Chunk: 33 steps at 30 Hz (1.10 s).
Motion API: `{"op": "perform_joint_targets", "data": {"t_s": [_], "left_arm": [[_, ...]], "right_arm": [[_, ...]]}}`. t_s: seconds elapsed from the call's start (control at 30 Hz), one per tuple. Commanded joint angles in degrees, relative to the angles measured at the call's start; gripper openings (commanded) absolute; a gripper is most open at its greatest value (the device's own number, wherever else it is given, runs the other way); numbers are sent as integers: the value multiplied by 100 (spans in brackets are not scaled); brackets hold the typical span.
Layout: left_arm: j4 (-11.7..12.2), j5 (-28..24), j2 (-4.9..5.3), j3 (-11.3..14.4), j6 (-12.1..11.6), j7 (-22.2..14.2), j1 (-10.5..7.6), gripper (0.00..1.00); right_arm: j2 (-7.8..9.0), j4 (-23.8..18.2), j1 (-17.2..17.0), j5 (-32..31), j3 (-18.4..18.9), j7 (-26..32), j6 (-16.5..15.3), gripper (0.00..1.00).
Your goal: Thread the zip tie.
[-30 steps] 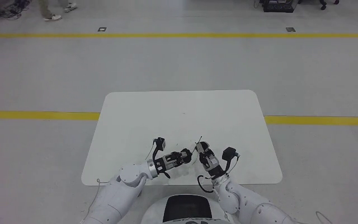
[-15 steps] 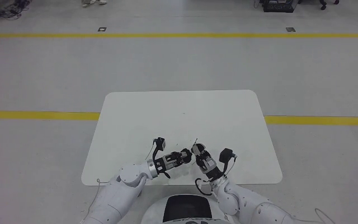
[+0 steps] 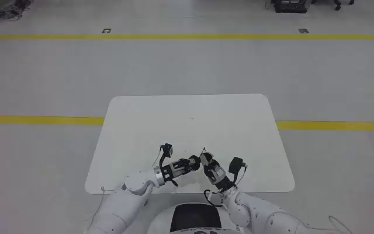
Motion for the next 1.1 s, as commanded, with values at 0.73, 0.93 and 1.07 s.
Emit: {"op": "perform_joint_targets", "data": {"t_s": [0.73, 0.93, 1.07], "left_arm": [[-74, 25, 18, 87, 74, 164, 1, 0], [-85, -25, 54, 134, 80, 190, -12, 0], [-86, -67, 77, 160, 69, 201, -25, 0]], "right_arm": [[140, 49, 60, 360, -24, -101, 0, 0], [124, 114, 87, 439, -20, -41, 0, 0], [108, 176, 94, 471, -4, -22, 0, 0]]}}
